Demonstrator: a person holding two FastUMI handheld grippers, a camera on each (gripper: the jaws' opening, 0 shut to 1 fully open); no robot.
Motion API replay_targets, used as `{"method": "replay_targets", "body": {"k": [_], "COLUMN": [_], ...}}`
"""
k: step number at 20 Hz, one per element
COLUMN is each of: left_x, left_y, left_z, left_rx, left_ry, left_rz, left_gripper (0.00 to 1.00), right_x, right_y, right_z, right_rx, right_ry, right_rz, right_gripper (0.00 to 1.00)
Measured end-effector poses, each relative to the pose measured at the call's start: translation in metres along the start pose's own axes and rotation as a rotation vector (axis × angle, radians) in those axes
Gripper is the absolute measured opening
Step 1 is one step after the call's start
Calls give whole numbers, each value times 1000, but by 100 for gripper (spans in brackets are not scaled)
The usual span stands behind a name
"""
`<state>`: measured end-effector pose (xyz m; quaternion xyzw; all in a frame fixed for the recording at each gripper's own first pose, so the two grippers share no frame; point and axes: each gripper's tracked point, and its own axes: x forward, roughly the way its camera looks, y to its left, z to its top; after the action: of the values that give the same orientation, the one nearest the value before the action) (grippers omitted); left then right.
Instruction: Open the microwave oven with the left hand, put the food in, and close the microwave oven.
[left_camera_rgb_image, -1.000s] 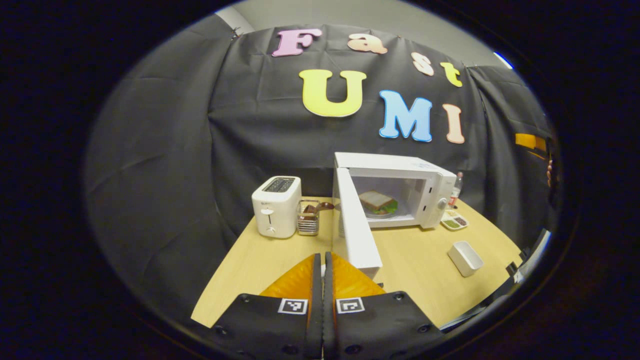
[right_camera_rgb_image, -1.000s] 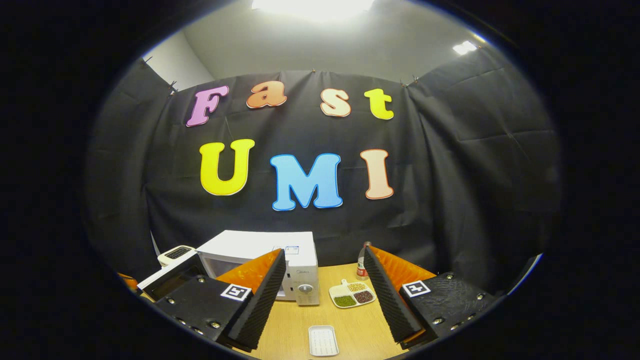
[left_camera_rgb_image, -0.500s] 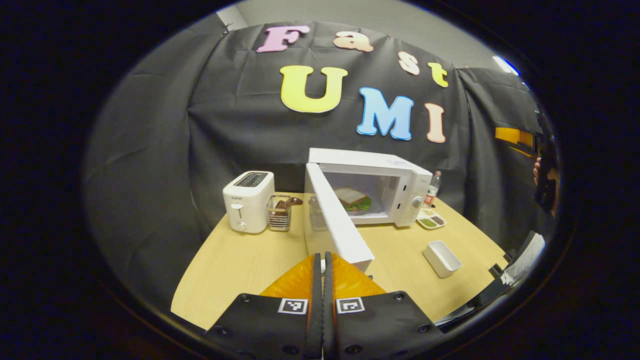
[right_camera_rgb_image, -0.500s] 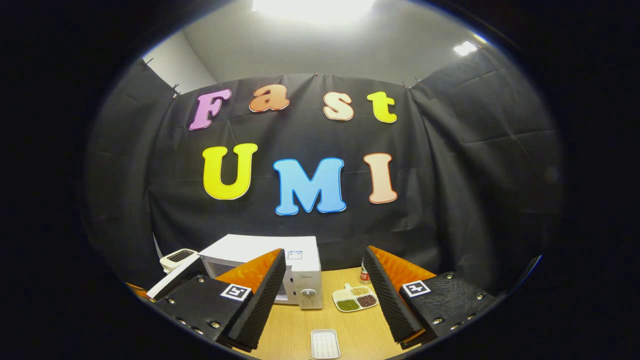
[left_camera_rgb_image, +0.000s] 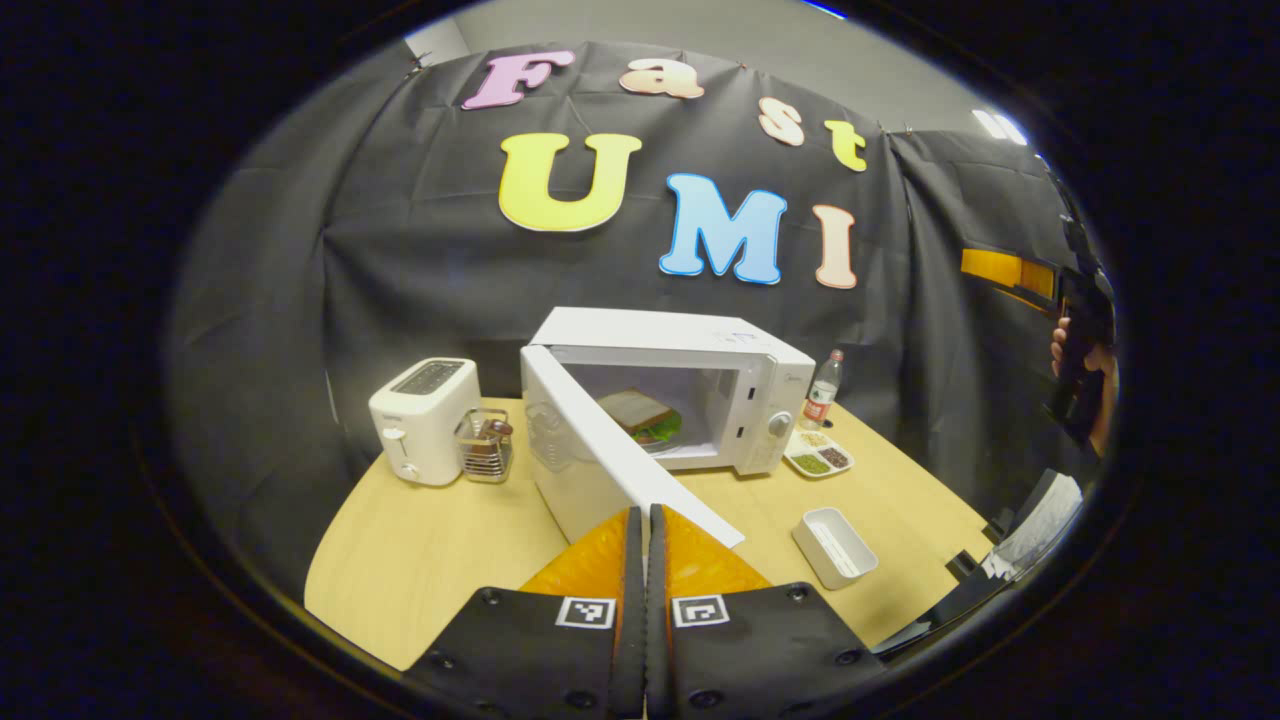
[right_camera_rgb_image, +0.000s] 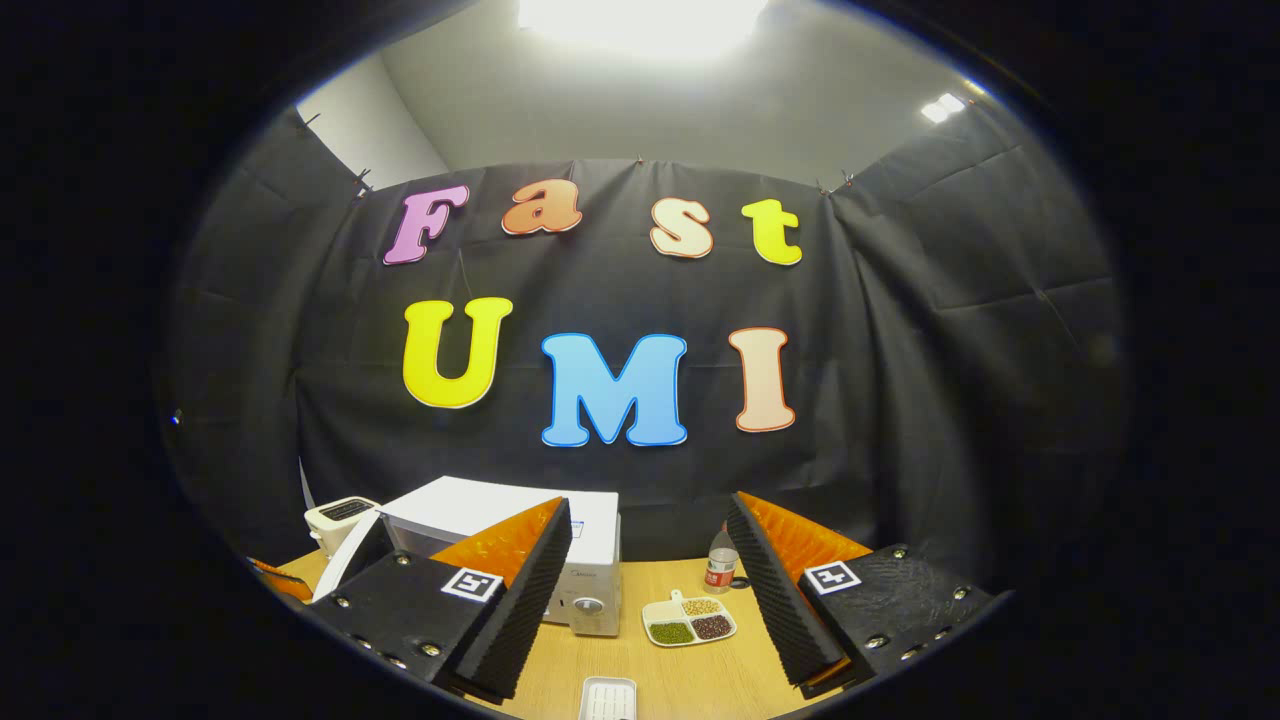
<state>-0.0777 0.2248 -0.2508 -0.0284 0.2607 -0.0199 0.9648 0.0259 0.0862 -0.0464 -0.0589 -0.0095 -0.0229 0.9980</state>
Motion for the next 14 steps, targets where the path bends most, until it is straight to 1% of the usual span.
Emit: {"method": "replay_targets", "body": {"k": [4, 5, 6, 9, 11, 12, 14], "left_x": [28, 34, 41, 61, 74, 81, 95], "left_y": [-32, -39, -48, -66, -78, -83, -92], "left_z": [5, 6, 7, 13, 19, 22, 26], "left_rx": [-3, -4, 0, 35, 51, 54, 46], "left_ry": [5, 8, 10, 11, 8, 6, 6], "left_rz": [-11, -15, -22, -39, -57, -63, -73], "left_gripper": [7, 5, 7, 7, 5, 7, 7], "right_x": [16, 19, 23, 29, 33, 37, 38], "right_y": [-15, -19, -22, -29, -37, -41, -47], "right_z": [1, 4, 4, 7, 2, -3, -6], "right_rx": [8, 9, 11, 28, 29, 33, 41], "right_ry": [-8, -11, -15, -26, -16, -10, -2], "right_rz": [16, 16, 15, 24, 22, 20, 14], "right_gripper": [94, 94, 94, 94, 94, 94, 94]}}
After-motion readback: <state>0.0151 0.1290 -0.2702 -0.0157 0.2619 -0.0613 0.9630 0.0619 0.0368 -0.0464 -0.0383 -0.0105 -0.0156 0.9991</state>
